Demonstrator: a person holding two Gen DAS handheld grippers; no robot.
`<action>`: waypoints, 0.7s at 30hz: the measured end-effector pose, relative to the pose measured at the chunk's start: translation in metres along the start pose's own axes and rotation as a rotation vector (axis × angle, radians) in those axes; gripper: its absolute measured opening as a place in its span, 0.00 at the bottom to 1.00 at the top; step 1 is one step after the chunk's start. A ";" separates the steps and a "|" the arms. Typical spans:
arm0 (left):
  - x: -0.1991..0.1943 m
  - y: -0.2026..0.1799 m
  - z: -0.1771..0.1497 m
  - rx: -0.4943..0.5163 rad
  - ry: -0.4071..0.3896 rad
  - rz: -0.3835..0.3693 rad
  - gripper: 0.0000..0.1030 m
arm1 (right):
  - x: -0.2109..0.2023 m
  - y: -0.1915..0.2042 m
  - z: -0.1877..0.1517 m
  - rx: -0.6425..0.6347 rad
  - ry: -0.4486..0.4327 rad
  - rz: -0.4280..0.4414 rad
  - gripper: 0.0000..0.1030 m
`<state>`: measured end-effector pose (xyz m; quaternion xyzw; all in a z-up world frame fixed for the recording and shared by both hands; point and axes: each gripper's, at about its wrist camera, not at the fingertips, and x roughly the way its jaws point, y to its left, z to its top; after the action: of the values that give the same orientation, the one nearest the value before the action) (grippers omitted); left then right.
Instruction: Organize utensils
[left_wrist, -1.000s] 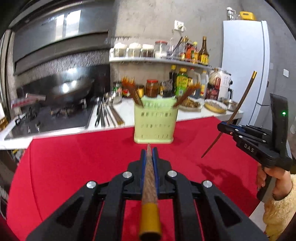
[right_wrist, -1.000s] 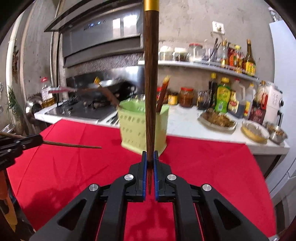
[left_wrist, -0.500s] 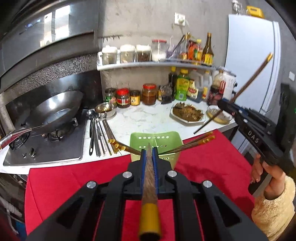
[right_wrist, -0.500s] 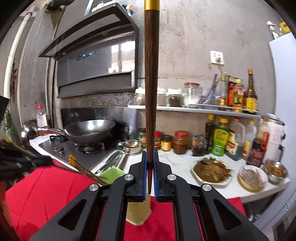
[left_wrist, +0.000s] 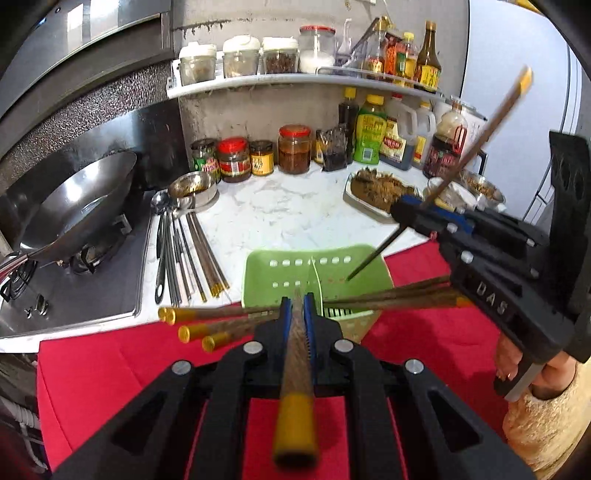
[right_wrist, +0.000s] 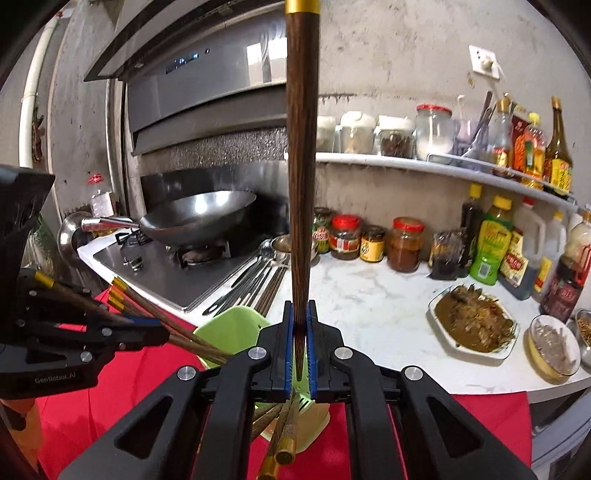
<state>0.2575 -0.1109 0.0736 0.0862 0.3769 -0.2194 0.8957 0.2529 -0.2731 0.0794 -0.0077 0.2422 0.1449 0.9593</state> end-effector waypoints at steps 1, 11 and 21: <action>-0.001 0.001 0.002 -0.004 -0.009 -0.001 0.09 | 0.000 0.000 0.001 0.002 -0.005 -0.002 0.17; -0.055 0.003 0.001 -0.056 -0.192 -0.025 0.34 | -0.049 -0.001 0.011 0.010 -0.098 -0.062 0.41; -0.113 -0.009 -0.086 -0.153 -0.226 0.216 0.50 | -0.146 0.023 -0.034 0.063 -0.086 -0.155 0.79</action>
<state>0.1280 -0.0544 0.0938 0.0324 0.2780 -0.1009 0.9547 0.1078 -0.2935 0.1184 0.0102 0.2037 0.0628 0.9770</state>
